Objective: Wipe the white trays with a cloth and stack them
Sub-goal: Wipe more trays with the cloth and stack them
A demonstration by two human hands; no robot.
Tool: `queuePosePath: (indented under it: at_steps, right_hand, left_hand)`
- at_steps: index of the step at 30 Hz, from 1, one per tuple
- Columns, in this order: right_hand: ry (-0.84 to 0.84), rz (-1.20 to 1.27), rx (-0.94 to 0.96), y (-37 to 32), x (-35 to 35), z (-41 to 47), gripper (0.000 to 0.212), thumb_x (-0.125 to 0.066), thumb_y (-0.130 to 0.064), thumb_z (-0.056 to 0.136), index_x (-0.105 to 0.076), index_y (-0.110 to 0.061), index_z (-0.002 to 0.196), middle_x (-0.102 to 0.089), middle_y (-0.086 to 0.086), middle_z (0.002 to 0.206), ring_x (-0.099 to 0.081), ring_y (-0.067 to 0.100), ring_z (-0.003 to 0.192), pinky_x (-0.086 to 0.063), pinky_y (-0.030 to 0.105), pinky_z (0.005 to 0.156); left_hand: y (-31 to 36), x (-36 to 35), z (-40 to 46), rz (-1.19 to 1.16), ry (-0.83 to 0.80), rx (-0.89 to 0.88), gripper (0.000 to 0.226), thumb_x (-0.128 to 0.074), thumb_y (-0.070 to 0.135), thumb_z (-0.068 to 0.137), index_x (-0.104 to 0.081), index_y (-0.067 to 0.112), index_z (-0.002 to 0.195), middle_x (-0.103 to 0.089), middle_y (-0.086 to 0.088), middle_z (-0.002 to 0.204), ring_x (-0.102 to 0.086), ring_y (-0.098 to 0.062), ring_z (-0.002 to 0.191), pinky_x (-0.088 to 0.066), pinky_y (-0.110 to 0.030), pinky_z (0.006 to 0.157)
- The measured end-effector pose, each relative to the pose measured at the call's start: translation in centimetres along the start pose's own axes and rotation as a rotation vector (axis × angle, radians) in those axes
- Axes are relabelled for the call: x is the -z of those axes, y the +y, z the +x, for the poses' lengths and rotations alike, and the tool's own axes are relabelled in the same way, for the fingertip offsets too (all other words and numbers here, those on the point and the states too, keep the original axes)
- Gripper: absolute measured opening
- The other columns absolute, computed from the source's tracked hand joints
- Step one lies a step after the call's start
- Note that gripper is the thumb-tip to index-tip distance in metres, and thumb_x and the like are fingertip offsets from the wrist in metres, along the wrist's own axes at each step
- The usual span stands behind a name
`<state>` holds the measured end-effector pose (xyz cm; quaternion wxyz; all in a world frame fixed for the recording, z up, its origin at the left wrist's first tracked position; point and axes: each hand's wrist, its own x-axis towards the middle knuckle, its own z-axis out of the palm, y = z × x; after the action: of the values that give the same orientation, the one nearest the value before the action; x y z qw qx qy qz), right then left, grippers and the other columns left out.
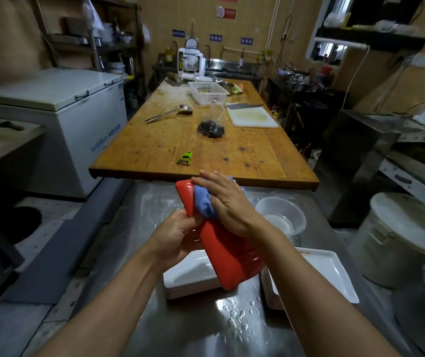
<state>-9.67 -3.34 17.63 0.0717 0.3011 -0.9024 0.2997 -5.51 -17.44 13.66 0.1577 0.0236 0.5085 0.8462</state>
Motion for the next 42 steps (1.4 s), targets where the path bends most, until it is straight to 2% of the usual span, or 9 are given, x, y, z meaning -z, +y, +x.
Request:
queuePosePath:
  at_steps: [4, 10, 14, 18, 24, 29, 34, 38, 42]
  right_hand:
    - [0.031, 0.089, -0.12, 1.7, -0.2, 0.1, 0.046, -0.038, -0.002, 0.095, -0.043, -0.013, 0.139, -0.035, 0.006, 0.148, -0.029, 0.019, 0.137, -0.014, 0.017, 0.109]
    - [0.012, 0.12, -0.291, 4.2, -1.3, -4.0, 0.048, -0.035, -0.009, 0.099, -0.03, -0.014, 0.146, -0.026, 0.005, 0.154, -0.02, 0.012, 0.142, -0.01, 0.018, 0.113]
    - [0.105, 0.065, -0.323, 4.7, -2.1, -6.8, 0.046, -0.033, -0.011, 0.1, -0.029, -0.014, 0.145, -0.025, 0.004, 0.154, -0.02, 0.012, 0.142, -0.011, 0.021, 0.115]
    - [0.253, -0.008, -0.334, 4.2, -2.8, -8.4, 0.041, -0.03, -0.011, 0.101, -0.034, -0.01, 0.142, -0.024, 0.006, 0.153, -0.021, 0.017, 0.14, -0.005, 0.007, 0.108]
    - [0.334, 0.03, -0.312, 3.0, -4.4, -10.1, 0.043, -0.033, -0.015, 0.1, -0.036, -0.016, 0.142, -0.014, -0.001, 0.155, -0.005, 0.015, 0.145, -0.005, 0.029, 0.119]
    - [0.398, 0.106, -0.205, 2.6, -4.7, -12.5, 0.055, -0.051, 0.001, 0.088, -0.04, -0.021, 0.137, -0.02, -0.002, 0.152, -0.018, 0.015, 0.143, -0.024, 0.031, 0.113]
    - [0.628, -0.009, -0.385, 4.7, -3.0, -15.3, 0.055, -0.057, 0.024, 0.07, -0.064, -0.004, 0.117, -0.044, 0.018, 0.14, -0.047, 0.025, 0.124, -0.036, 0.017, 0.101]
    - [0.793, 0.028, -0.557, 7.0, -0.8, -16.9, 0.041, -0.048, 0.019, 0.082, -0.064, 0.0, 0.114, -0.057, 0.017, 0.123, -0.057, 0.027, 0.111, -0.038, 0.018, 0.094]
    - [0.956, 0.126, -0.788, 9.4, 1.6, -18.9, 0.037, -0.046, 0.005, 0.089, -0.056, -0.011, 0.122, -0.057, -0.001, 0.106, -0.053, 0.013, 0.095, -0.039, 0.022, 0.079]
  left_hand:
    - [-0.9, 0.1, -0.3, -0.04, -0.006, -0.03, 0.021, -0.056, 0.015, 0.075, -0.064, 0.007, 0.093, -0.068, -0.009, 0.075, -0.066, -0.017, 0.064, -0.058, -0.033, 0.06]
    - [-1.3, 1.2, 0.3, -0.207, 0.082, -0.08, 0.024, -0.05, 0.011, 0.083, -0.062, 0.006, 0.104, -0.073, -0.009, 0.085, -0.07, -0.018, 0.074, -0.058, -0.032, 0.063]
    - [-1.6, 1.2, 1.1, -0.271, 0.129, -0.079, 0.022, -0.044, 0.007, 0.091, -0.062, 0.008, 0.105, -0.072, -0.009, 0.09, -0.069, -0.019, 0.08, -0.059, -0.032, 0.068]
    - [-2.2, 0.7, 1.8, -0.351, 0.202, -0.072, 0.022, -0.042, 0.006, 0.094, -0.06, 0.01, 0.106, -0.064, -0.01, 0.099, -0.06, -0.021, 0.091, -0.055, -0.034, 0.079]
    - [-3.0, -1.1, 3.2, -0.46, 0.28, -0.056, 0.02, -0.041, 0.008, 0.097, -0.06, 0.013, 0.1, -0.07, -0.006, 0.085, -0.066, -0.016, 0.082, -0.059, -0.03, 0.067]
    - [-3.3, -2.1, 4.0, -0.478, 0.304, -0.051, 0.019, -0.042, 0.01, 0.098, -0.06, 0.015, 0.1, -0.069, -0.005, 0.086, -0.064, -0.016, 0.084, -0.059, -0.03, 0.065]
    - [-3.3, -3.3, 5.0, -0.518, 0.277, -0.029, 0.018, -0.043, 0.009, 0.097, -0.058, 0.014, 0.107, -0.065, -0.007, 0.103, -0.062, -0.017, 0.094, -0.059, -0.03, 0.067]
    - [-3.3, -6.1, 5.9, -0.314, 0.205, -0.058, 0.017, -0.044, 0.009, 0.097, -0.059, 0.013, 0.104, -0.067, -0.006, 0.095, -0.064, -0.016, 0.087, -0.059, -0.031, 0.067]
    - [-4.0, -9.8, 6.7, 0.393, 0.149, -0.195, 0.017, -0.049, 0.008, 0.095, -0.062, 0.016, 0.102, -0.068, -0.001, 0.089, -0.067, -0.015, 0.078, -0.055, -0.028, 0.063]
